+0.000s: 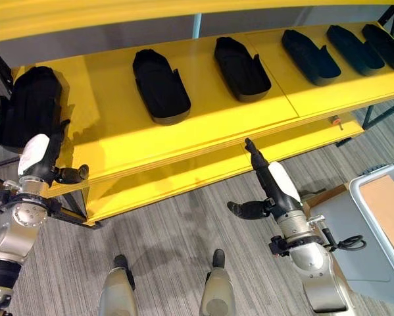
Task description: Move parts from the plastic box to the shelf.
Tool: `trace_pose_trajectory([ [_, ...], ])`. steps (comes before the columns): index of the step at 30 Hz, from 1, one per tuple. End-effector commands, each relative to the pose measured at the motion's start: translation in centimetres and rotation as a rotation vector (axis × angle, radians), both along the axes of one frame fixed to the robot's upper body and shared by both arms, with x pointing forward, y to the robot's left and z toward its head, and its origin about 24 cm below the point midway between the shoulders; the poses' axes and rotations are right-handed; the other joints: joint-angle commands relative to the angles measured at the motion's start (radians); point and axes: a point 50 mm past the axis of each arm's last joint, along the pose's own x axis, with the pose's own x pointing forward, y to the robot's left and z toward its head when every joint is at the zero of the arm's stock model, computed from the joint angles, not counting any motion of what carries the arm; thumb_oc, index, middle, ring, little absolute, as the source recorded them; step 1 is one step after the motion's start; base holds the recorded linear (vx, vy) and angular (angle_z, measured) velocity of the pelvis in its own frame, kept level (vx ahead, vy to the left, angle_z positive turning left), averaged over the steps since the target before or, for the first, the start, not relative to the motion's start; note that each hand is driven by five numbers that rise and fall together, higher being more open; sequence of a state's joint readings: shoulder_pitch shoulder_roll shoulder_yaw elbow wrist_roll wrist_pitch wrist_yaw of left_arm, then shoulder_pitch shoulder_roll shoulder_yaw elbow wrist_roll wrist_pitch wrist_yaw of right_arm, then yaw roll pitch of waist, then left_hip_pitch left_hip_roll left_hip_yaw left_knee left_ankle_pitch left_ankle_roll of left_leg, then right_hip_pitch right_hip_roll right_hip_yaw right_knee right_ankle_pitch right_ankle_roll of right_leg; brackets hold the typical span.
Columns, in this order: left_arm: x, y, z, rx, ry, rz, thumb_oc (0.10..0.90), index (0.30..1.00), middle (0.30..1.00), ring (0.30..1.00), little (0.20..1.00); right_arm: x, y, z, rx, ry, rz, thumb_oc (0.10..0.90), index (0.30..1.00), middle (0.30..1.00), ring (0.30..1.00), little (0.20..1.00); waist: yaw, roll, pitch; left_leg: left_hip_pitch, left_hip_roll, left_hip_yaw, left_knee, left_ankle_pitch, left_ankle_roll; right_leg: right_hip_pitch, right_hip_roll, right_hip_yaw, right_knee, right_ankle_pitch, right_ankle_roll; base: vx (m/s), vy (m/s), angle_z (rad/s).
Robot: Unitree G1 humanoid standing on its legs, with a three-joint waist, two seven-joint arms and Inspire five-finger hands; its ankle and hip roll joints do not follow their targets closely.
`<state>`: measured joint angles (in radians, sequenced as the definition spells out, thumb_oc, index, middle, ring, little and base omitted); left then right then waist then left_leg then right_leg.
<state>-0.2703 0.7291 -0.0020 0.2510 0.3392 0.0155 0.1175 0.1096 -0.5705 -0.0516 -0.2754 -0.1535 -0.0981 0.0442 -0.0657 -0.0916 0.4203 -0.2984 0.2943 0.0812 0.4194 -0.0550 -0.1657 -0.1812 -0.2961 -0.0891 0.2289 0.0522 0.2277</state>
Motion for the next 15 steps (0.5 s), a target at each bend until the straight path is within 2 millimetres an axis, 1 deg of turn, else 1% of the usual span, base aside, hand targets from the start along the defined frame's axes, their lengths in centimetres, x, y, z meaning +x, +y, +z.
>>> trace_pose_trajectory([
  [1,0.3,-0.2,1.6,0.041,-0.055,-0.044,0.900,1.000,1.000,1.000,1.000,-0.4,0.1,4.5,0.031,-0.239,0.019,0.900,1.000,1.000,1.000,1.000,-0.018,-0.018,-0.086,0.027,-0.013,0.008,-0.072,0.078,0.018,-0.026,0.004,0.023,0.076,-0.028,-0.030,0.00,0.000,0.00],
  [4,0.3,-0.2,0.8,0.007,-0.030,-0.038,0.900,1.000,1.000,1.000,1.000,-0.4,0.0,4.4,0.034,-0.233,0.015,0.900,1.000,1.000,1.000,1.000,-0.020,-0.018,-0.087,0.025,-0.013,0.007,-0.070,0.078,0.018,-0.028,0.004,0.024,0.078,-0.028,-0.032,0.00,0.000,0.00],
  [5,0.3,-0.3,0.3,-0.015,-0.015,-0.037,0.900,1.000,1.000,1.000,1.000,-0.5,0.0,4.4,0.034,-0.232,0.014,0.900,1.000,1.000,1.000,1.000,-0.020,-0.019,-0.088,0.022,-0.013,0.005,-0.068,0.078,0.018,-0.029,0.005,0.023,0.080,-0.030,-0.033,0.00,0.000,0.00],
  [8,0.2,-0.3,-0.3,-0.036,0.000,-0.036,0.900,1.000,1.000,1.000,1.000,-0.5,0.0,4.4,0.036,-0.229,0.014,0.900,1.000,1.000,1.000,1.000,-0.020,-0.020,-0.089,0.021,-0.013,0.004,-0.067,0.078,0.018,-0.029,0.005,0.022,0.083,-0.031,-0.034,0.00,0.000,0.00],
  [9,0.2,-0.4,-0.8,-0.077,0.005,-0.026,0.900,1.000,1.000,1.000,1.000,-0.5,0.1,4.3,0.038,-0.226,0.017,0.900,1.000,1.000,1.000,1.000,-0.019,-0.021,-0.090,0.021,-0.012,0.004,-0.066,0.078,0.019,-0.029,0.005,0.023,0.083,-0.031,-0.034,0.00,0.000,0.00],
  [15,0.1,-0.6,-2.1,-0.158,0.014,-0.011,0.900,1.000,1.000,1.000,1.000,-0.5,0.2,4.2,0.040,-0.221,0.017,0.900,1.000,1.000,1.000,1.000,-0.019,-0.022,-0.093,0.020,-0.014,0.001,-0.065,0.077,0.019,-0.030,0.007,0.023,0.084,-0.030,-0.035,0.00,0.000,0.00],
])
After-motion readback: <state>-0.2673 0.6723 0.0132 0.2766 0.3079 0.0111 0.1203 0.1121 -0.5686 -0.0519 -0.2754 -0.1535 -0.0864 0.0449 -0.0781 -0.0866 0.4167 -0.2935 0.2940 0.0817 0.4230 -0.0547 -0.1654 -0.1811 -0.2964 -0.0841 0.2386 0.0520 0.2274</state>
